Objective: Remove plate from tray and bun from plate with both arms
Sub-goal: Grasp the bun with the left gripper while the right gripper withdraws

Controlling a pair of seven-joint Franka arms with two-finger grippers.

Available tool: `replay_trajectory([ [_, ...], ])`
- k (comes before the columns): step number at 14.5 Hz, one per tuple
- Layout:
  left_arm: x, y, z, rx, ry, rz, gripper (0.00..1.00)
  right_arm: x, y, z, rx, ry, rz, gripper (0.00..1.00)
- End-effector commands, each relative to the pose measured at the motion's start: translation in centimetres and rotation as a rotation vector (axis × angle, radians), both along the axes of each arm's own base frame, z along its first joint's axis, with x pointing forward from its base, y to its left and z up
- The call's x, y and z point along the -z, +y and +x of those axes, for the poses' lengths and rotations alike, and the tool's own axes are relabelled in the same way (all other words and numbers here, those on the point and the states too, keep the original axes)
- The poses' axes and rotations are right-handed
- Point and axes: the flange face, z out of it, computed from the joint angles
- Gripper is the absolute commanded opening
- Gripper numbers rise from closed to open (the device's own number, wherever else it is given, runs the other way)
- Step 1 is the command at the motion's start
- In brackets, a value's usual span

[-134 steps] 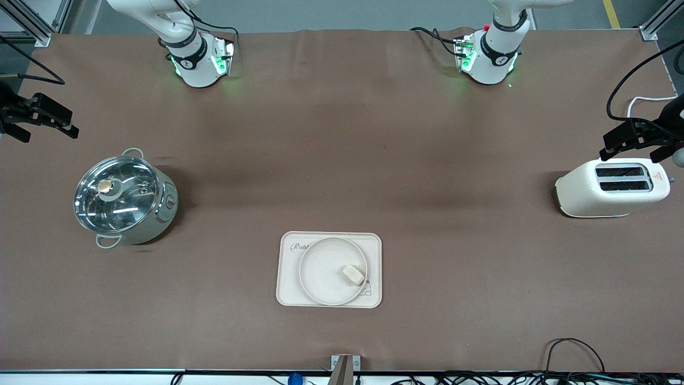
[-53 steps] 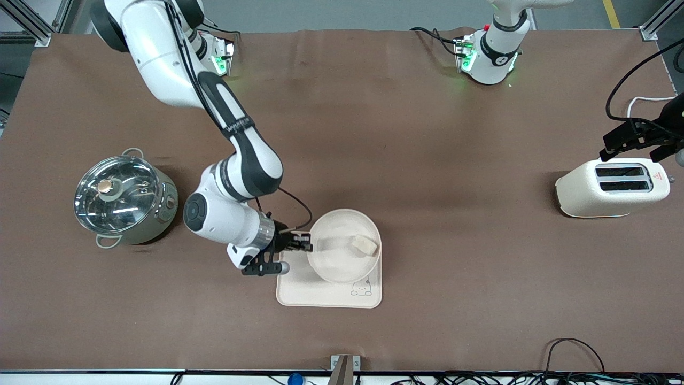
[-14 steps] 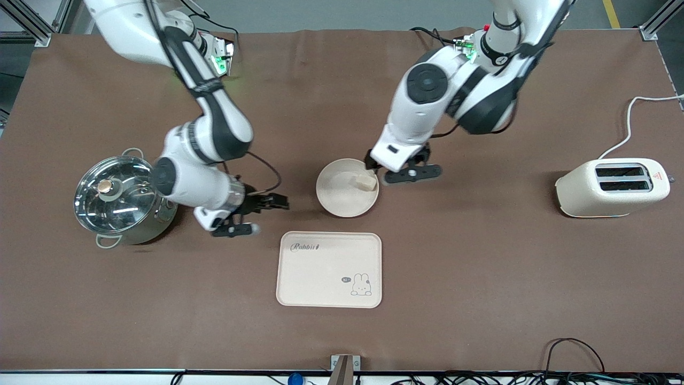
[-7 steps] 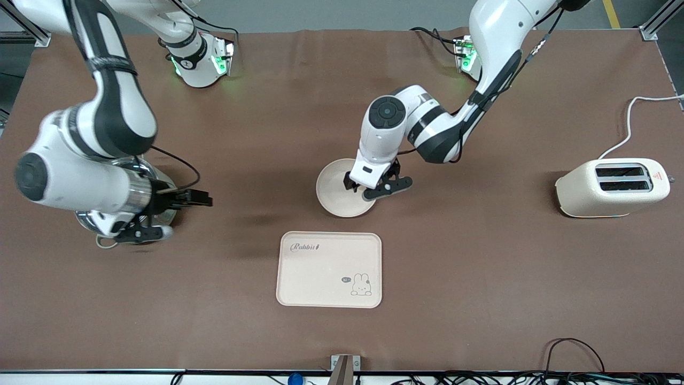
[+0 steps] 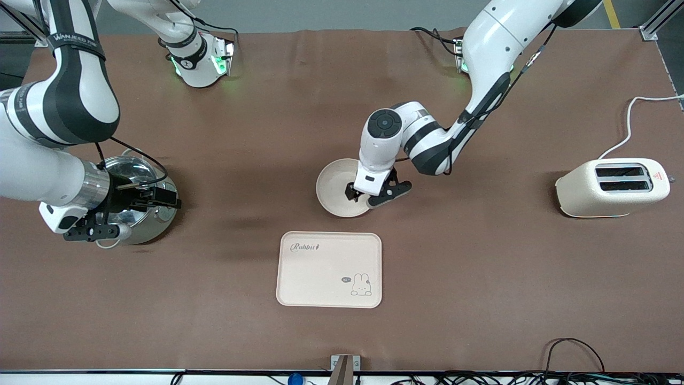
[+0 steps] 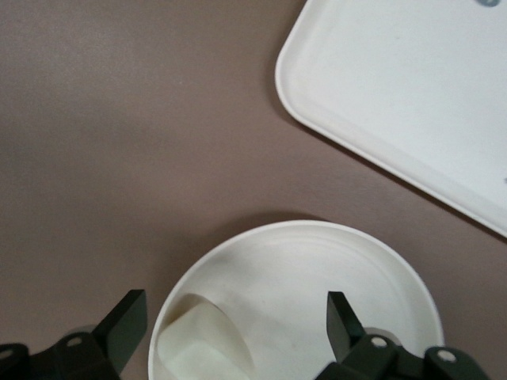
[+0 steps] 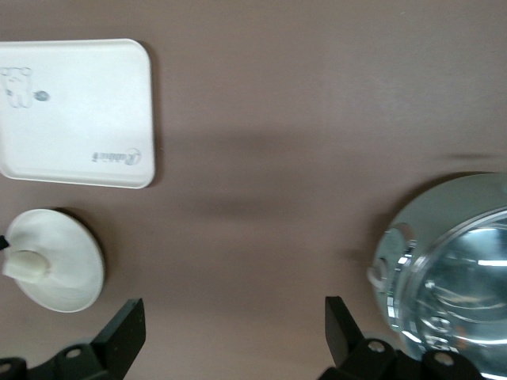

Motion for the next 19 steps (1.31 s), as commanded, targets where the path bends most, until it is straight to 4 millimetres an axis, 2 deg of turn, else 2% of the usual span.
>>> replay_trajectory([
  [1,0.7,0.2,-0.9,0.004,-0.023,0.005,0.99,-2.7,-1.1,-1.7,-0.034,0.01,-0.108,1.0],
  [2,0.8,0.1,-1.2,-0.002,-0.021,0.003,0.98,-4.9,-1.4,-2.6,-0.033,-0.011,-0.125,1.0],
  [3,1.0,0.0,-1.4,-0.017,-0.02,-0.005,0.97,-6.2,-1.7,-3.3,-0.029,-0.022,-0.131,1.0],
  [6,1.3,-0.4,-1.9,-0.053,-0.014,-0.019,0.94,-8.6,-4.0,-4.5,0.001,-0.044,-0.133,1.0],
  [8,1.6,-0.7,-2.4,-0.063,-0.007,-0.021,0.85,-10.1,-6.5,-5.3,0.036,-0.061,-0.142,1.0],
  [11,1.3,-1.4,-3.0,-0.056,-0.006,-0.026,0.59,-13.3,-10.0,-7.0,0.094,-0.095,-0.172,1.0],
  [13,1.4,-1.5,-3.1,-0.062,-0.003,-0.028,0.39,-15.2,-11.1,-8.5,0.112,-0.129,-0.174,1.0],
  [17,1.5,-1.7,-3.2,-0.087,-0.004,-0.042,0.01,-16.1,-11.5,-11.2,0.103,-0.147,-0.176,1.0],
  [19,1.5,-1.8,-3.0,-0.084,-0.004,-0.044,0.0,-16.2,-11.5,-11.5,0.079,-0.151,-0.176,1.0],
])
